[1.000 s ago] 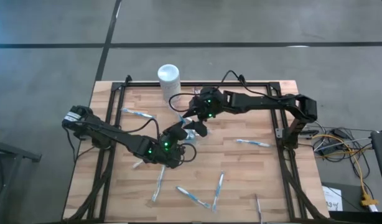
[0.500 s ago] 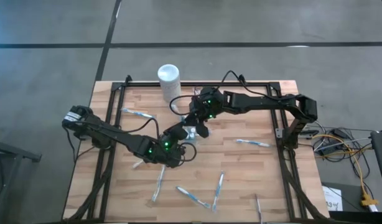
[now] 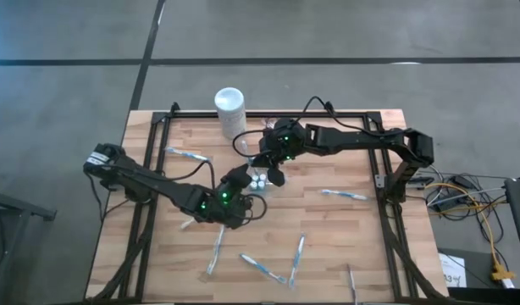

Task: Pick & Place toothbrushing station
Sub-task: Put the blue toothbrush into the transparent organizer

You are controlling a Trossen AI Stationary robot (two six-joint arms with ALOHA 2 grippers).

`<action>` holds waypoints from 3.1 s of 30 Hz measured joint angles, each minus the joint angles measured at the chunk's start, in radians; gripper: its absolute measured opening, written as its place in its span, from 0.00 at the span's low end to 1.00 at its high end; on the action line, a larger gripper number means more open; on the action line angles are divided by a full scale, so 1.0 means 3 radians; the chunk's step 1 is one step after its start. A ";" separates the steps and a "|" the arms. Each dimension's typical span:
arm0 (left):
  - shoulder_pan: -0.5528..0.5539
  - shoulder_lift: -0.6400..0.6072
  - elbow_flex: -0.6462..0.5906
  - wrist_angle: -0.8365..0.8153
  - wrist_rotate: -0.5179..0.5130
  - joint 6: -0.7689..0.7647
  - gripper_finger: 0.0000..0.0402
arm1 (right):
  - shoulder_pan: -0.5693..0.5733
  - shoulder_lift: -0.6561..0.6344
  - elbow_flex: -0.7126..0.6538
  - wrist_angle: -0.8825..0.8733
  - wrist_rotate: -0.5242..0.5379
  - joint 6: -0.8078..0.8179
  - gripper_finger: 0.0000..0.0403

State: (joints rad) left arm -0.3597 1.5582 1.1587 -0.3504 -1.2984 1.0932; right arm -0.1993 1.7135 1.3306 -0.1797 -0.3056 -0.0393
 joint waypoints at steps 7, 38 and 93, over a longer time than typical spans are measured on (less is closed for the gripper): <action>-0.0085 -0.0197 0.0000 -0.0013 -0.0056 -0.0240 0.13 | 0.0004 -0.0227 -0.0221 0.0166 0.0033 -0.0067 0.03; 0.0792 -0.2187 -0.2346 0.2514 0.4011 -0.3756 0.01 | 0.0195 -0.1147 -0.2636 0.2308 0.0735 0.0390 0.03; 0.0826 -0.2700 -0.2358 0.1837 0.3697 -0.4135 0.03 | 0.0264 -0.0872 -0.2499 0.2152 0.1094 0.0723 0.49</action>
State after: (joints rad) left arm -0.1120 0.7482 0.4512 0.2007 -0.1894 -0.1471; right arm -0.1200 1.4518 0.5808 0.4658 0.0227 0.1777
